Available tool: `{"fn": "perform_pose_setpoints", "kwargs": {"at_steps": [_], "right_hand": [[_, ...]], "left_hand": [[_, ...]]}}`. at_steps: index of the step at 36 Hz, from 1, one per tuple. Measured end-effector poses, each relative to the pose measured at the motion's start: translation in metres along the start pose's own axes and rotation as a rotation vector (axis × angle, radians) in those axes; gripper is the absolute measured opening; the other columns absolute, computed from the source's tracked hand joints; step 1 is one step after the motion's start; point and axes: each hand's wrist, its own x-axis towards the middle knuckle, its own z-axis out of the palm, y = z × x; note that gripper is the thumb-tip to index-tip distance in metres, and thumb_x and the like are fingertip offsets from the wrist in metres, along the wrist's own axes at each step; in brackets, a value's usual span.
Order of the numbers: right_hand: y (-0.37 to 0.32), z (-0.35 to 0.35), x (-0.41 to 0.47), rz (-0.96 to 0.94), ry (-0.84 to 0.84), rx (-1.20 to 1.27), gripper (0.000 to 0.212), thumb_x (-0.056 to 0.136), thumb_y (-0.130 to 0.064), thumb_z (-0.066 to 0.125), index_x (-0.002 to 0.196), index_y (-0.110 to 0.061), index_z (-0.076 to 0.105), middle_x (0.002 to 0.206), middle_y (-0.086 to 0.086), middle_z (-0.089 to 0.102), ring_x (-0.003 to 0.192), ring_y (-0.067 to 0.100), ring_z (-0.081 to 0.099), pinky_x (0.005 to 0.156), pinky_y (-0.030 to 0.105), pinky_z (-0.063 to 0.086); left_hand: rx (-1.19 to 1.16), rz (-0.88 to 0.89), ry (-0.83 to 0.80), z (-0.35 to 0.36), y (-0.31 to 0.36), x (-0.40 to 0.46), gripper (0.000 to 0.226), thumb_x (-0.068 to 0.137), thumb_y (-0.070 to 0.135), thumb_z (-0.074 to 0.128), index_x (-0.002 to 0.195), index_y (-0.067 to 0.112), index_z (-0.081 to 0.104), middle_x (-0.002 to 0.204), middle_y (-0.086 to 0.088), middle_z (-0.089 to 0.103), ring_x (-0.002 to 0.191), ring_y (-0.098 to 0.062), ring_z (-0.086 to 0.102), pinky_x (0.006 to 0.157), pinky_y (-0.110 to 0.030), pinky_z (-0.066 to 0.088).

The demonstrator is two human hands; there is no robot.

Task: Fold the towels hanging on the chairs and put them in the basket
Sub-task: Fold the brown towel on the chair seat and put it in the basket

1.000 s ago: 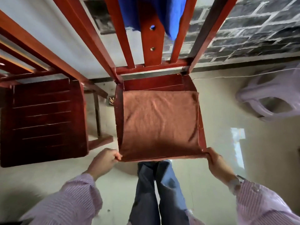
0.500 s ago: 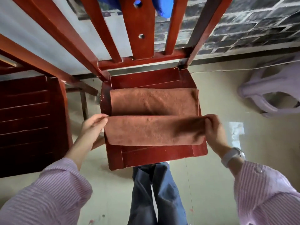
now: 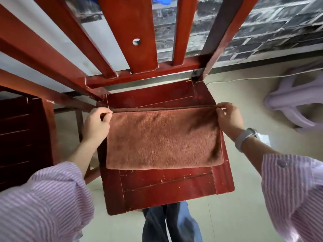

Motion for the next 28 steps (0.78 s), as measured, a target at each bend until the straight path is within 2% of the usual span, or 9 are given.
{"fn": "perform_pose_setpoints", "kwargs": {"at_steps": [3,5,8,11,13,18,21,25,28], "right_hand": [[0.000,-0.001,-0.001,-0.046,0.010,-0.008,0.020,0.090,-0.007,0.049,0.102,-0.003,0.064,0.108,0.016,0.063,0.101,0.029,0.057,0.081,0.021,0.035],[-0.001,-0.003,-0.003,-0.094,0.040,-0.040,0.019,0.089,-0.006,0.050,0.100,-0.002,0.065,0.107,0.017,0.063,0.100,0.031,0.057,0.081,0.021,0.035],[-0.001,-0.006,-0.005,-0.172,0.041,-0.109,0.019,0.088,-0.004,0.050,0.099,0.001,0.064,0.106,0.019,0.061,0.097,0.034,0.057,0.085,0.028,0.039],[0.000,-0.008,-0.005,-0.213,0.004,-0.141,0.017,0.089,-0.005,0.051,0.099,0.002,0.063,0.105,0.020,0.059,0.093,0.036,0.058,0.089,0.039,0.045],[0.000,-0.010,-0.004,-0.238,-0.043,-0.149,0.016,0.088,-0.007,0.053,0.099,0.001,0.061,0.104,0.020,0.056,0.091,0.035,0.057,0.088,0.044,0.047],[0.002,-0.016,0.001,-0.274,-0.128,-0.218,0.016,0.088,-0.010,0.056,0.100,-0.001,0.060,0.104,0.017,0.054,0.093,0.031,0.054,0.087,0.036,0.044],[0.001,-0.017,0.007,-0.251,-0.110,-0.233,0.013,0.086,-0.009,0.057,0.095,-0.001,0.063,0.098,0.017,0.057,0.088,0.031,0.056,0.079,0.027,0.038],[-0.002,-0.024,0.008,-0.188,-0.098,-0.189,0.011,0.085,-0.009,0.058,0.090,-0.001,0.064,0.096,0.018,0.061,0.090,0.033,0.057,0.077,0.029,0.039],[-0.005,-0.037,0.001,-0.159,-0.084,-0.150,0.011,0.085,-0.009,0.059,0.091,-0.001,0.064,0.094,0.017,0.063,0.089,0.031,0.057,0.075,0.028,0.039]], "left_hand": [[0.084,0.138,-0.035,-0.004,0.001,0.004,0.011,0.087,0.006,0.055,0.091,0.009,0.065,0.123,-0.008,0.058,0.117,-0.025,0.050,0.101,-0.030,0.032],[0.153,0.226,-0.078,-0.008,0.001,0.006,0.010,0.086,0.006,0.056,0.088,0.011,0.064,0.121,-0.007,0.060,0.116,-0.027,0.050,0.102,-0.036,0.034],[0.291,0.311,-0.128,-0.014,0.005,0.007,0.007,0.087,0.008,0.056,0.091,0.012,0.061,0.120,-0.004,0.061,0.115,-0.025,0.046,0.098,-0.037,0.034],[0.384,0.332,-0.187,-0.019,0.010,0.012,0.013,0.085,0.010,0.060,0.097,0.010,0.060,0.111,-0.007,0.061,0.111,-0.025,0.046,0.092,-0.037,0.035],[0.431,0.327,-0.240,-0.021,0.013,0.016,0.015,0.085,0.012,0.061,0.100,0.008,0.060,0.109,-0.008,0.059,0.111,-0.024,0.045,0.093,-0.036,0.034],[0.518,0.345,-0.351,-0.026,0.016,0.028,0.015,0.085,0.018,0.062,0.098,0.010,0.064,0.108,-0.006,0.057,0.111,-0.024,0.047,0.096,-0.040,0.036],[0.461,0.300,-0.330,-0.029,0.018,0.032,0.011,0.083,0.017,0.065,0.092,0.012,0.068,0.101,-0.004,0.061,0.098,-0.022,0.055,0.089,-0.036,0.041],[0.287,0.173,-0.269,-0.040,0.027,0.023,0.011,0.081,0.014,0.067,0.091,0.011,0.071,0.092,0.000,0.065,0.089,-0.016,0.057,0.089,-0.029,0.041],[0.203,0.189,-0.267,-0.053,0.034,0.009,0.009,0.080,0.008,0.067,0.087,0.009,0.071,0.088,-0.002,0.065,0.084,-0.016,0.059,0.081,-0.017,0.042]]}}
